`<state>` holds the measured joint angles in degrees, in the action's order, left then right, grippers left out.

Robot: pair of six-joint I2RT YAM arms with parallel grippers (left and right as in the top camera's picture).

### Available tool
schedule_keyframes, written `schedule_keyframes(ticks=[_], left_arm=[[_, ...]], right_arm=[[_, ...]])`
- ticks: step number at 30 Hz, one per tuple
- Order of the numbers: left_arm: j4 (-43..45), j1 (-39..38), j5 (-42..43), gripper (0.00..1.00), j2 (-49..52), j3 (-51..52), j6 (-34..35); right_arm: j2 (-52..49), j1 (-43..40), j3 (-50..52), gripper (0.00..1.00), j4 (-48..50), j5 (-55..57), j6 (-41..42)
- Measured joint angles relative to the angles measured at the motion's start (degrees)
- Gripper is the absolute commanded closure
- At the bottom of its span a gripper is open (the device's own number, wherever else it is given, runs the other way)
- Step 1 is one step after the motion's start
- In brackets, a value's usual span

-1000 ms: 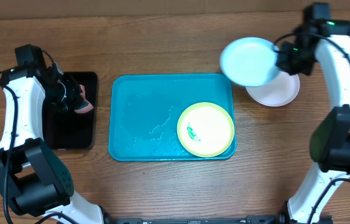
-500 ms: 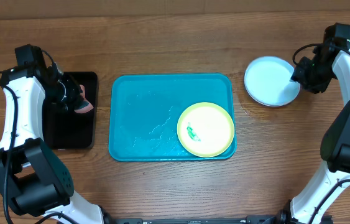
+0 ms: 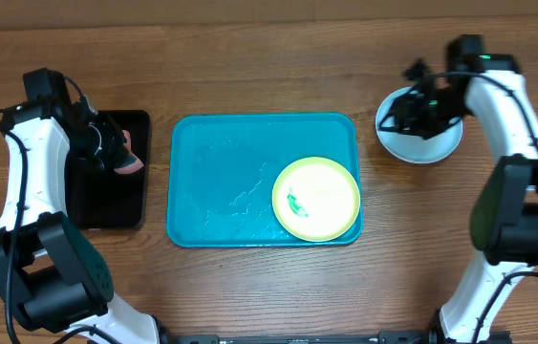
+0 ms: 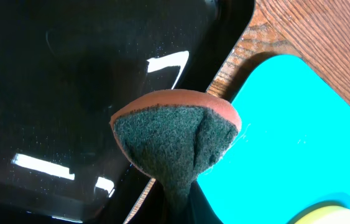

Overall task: Clean dirty plates on tray and stack at the side
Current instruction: 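Grip the yellow plate rim with the right gripper and slide it to tray center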

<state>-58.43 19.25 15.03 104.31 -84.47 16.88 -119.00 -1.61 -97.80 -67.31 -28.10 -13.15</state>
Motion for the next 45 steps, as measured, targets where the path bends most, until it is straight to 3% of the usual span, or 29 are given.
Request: schedule_keyframes(ticks=[8,13,20,25,30,32,41,45], left_arm=[[-0.02,0.00,0.02,0.96,0.00,0.00,-0.02],[0.00,0.00,0.00,0.96,0.00,0.00,-0.20],[0.00,0.00,0.00,0.96,0.00,0.00,-0.22],[0.02,0.00,0.00,0.96,0.00,0.00,-0.22],[0.02,0.00,0.00,0.96,0.00,0.00,-0.22],[0.00,0.00,0.00,0.96,0.00,0.00,-0.22],[0.02,0.00,0.00,0.96,0.00,0.00,-0.39],[0.20,0.00,0.00,0.96,0.00,0.00,-0.39]], right_arm=[[0.00,15.87,0.00,0.43,0.13,7.63,-3.74],[0.00,20.92,0.76,0.42,0.37,13.81,-4.24],[-0.17,21.84,5.07,0.43,2.16,18.56,-3.34],[-0.26,21.75,7.87,0.51,2.73,20.00,-3.34],[-0.52,21.73,8.37,0.51,1.46,20.68,-3.19],[-0.52,21.75,8.37,0.60,1.01,20.83,-3.23],[-0.52,21.73,10.16,0.61,1.01,21.05,-2.32],[-0.52,21.73,12.61,0.66,3.26,21.05,-1.20]])
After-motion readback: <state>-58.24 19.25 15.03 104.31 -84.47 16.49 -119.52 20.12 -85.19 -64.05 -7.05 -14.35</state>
